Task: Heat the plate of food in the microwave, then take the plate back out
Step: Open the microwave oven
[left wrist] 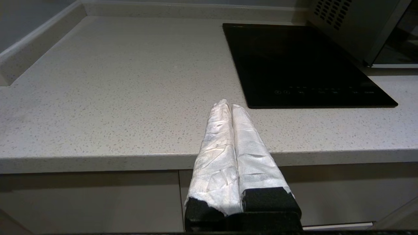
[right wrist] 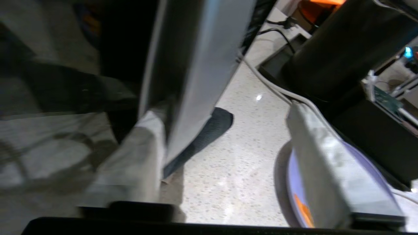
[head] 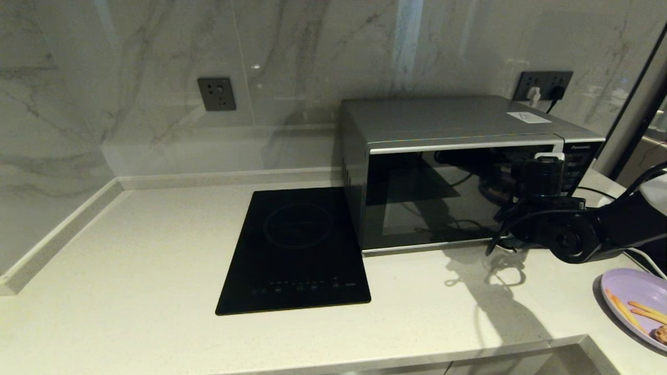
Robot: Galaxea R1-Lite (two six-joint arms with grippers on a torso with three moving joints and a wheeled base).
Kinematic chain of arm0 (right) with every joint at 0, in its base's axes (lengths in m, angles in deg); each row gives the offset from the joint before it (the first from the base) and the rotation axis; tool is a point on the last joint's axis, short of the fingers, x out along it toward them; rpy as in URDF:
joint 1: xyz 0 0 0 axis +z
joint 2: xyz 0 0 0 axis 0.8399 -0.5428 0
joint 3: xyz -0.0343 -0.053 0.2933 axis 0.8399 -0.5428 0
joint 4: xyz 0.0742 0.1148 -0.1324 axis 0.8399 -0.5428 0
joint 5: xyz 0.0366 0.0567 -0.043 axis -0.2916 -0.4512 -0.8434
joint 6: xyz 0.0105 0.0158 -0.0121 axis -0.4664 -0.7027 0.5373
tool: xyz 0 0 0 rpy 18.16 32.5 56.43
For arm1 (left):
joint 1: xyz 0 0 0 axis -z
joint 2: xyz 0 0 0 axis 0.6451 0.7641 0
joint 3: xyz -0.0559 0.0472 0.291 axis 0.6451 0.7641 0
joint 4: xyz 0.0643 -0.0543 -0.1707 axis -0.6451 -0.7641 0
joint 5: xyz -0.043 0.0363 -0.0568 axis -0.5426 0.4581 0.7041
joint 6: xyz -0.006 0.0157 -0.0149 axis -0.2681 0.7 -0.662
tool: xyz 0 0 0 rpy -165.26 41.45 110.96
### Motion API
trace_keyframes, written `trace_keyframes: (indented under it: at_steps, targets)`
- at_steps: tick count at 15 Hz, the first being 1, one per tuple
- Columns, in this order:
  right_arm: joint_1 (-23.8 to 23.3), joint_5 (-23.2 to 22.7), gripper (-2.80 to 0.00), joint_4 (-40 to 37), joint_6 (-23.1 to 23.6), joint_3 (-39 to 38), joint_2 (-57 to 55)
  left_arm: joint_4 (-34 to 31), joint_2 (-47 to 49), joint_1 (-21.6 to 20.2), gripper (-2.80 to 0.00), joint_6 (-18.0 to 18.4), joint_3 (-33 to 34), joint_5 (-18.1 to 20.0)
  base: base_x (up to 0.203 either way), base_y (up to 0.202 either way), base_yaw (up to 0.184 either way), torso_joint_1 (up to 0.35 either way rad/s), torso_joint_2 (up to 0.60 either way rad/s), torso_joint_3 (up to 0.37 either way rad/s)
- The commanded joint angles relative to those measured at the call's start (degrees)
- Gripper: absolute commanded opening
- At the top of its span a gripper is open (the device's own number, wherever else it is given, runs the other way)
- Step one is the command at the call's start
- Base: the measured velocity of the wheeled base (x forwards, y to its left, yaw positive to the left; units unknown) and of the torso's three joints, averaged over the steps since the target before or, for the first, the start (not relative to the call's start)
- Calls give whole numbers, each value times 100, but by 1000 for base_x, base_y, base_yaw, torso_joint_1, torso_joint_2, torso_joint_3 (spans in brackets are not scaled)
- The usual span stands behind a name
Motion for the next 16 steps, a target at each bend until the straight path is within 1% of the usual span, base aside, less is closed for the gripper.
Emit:
trace_keyframes:
  at_steps: [1, 6, 10, 16]
  targets:
    - [-20, 48, -280, 20, 1, -1, -29, 2, 9, -4, -280, -5, 0, -3, 0, 0, 0, 0, 0, 0]
    - [-6, 57, -280, 20, 1, -8, 54, 2, 9, -4, -280, -5, 0, -11, 0, 0, 0, 0, 0, 0]
    - [61, 57, -280, 20, 16, -126, 331, 2, 9, -4, -280, -5, 0, -3, 0, 0, 0, 0, 0, 0]
    - [86, 57, -280, 28, 2, -552, 602, 2, 9, -4, -280, -5, 0, -3, 0, 0, 0, 0, 0, 0]
